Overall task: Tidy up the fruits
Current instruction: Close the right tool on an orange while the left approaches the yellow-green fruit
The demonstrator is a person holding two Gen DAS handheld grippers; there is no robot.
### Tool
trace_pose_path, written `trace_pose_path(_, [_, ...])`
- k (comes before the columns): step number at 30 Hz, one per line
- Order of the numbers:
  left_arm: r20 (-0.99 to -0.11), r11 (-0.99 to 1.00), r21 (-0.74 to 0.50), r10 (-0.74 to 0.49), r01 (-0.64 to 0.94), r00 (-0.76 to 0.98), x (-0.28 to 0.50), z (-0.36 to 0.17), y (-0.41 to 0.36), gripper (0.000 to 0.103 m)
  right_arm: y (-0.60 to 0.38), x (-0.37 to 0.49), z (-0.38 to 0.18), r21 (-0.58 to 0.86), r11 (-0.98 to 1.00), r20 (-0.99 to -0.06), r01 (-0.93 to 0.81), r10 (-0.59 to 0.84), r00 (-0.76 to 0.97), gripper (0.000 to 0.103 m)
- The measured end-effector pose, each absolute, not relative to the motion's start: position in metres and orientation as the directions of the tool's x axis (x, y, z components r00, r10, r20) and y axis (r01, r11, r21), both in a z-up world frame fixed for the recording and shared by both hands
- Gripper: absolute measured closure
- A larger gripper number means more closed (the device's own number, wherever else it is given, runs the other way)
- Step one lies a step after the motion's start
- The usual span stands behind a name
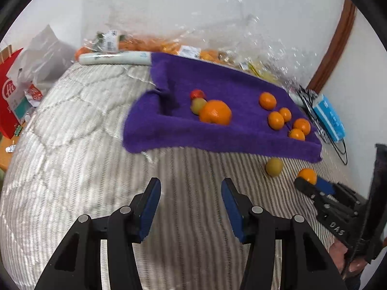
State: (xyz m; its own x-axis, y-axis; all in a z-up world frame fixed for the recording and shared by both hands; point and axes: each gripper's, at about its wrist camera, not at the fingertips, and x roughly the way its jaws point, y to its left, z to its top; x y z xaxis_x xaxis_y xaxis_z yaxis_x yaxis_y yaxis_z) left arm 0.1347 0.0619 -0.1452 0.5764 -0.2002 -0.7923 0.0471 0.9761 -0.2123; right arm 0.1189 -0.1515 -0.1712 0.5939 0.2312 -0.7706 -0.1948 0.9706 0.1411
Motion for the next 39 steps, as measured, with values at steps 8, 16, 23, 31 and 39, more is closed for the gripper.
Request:
trace_pose_path(8, [-0.813, 0.969, -0.224, -0.246, 0.107, 0.527, 0.139, -0.162, 0.027, 0.053, -0.188, 0.110, -0.163, 0.112, 0.981, -0.746, -0.161, 0.190, 0.638, 0.066])
trace_pose_path(16, [-0.804, 0.959, -0.236, -0.284, 0.157, 0.523, 0.142, -0.166, 0.005, 0.053, -0.220, 0.113, -0.175, 0.107, 0.986, -0.753, -0.124, 0.162, 0.637, 0.066])
trace_pose_path(23, [-0.801, 0.954, -0.215, -0.294, 0.208, 0.521, 0.151, -0.167, -0.020, 0.054, -0.240, 0.113, -0.185, 0.144, 0.985, -0.755, -0.090, 0.168, 0.634, 0.066])
trace_pose_path(31, [-0.790, 0.954, -0.188, -0.288, 0.234, 0.541, 0.157, -0.168, -0.037, 0.054, -0.256, 0.118, -0.187, 0.172, 0.983, -0.755, -0.063, 0.172, 0.632, 0.066])
trace_pose_path(39, [-0.774, 0.959, -0.140, -0.262, 0.248, 0.576, 0.156, -0.170, -0.047, 0.055, -0.262, 0.122, -0.191, 0.196, 0.980, -0.766, -0.039, 0.178, 0.618, 0.066])
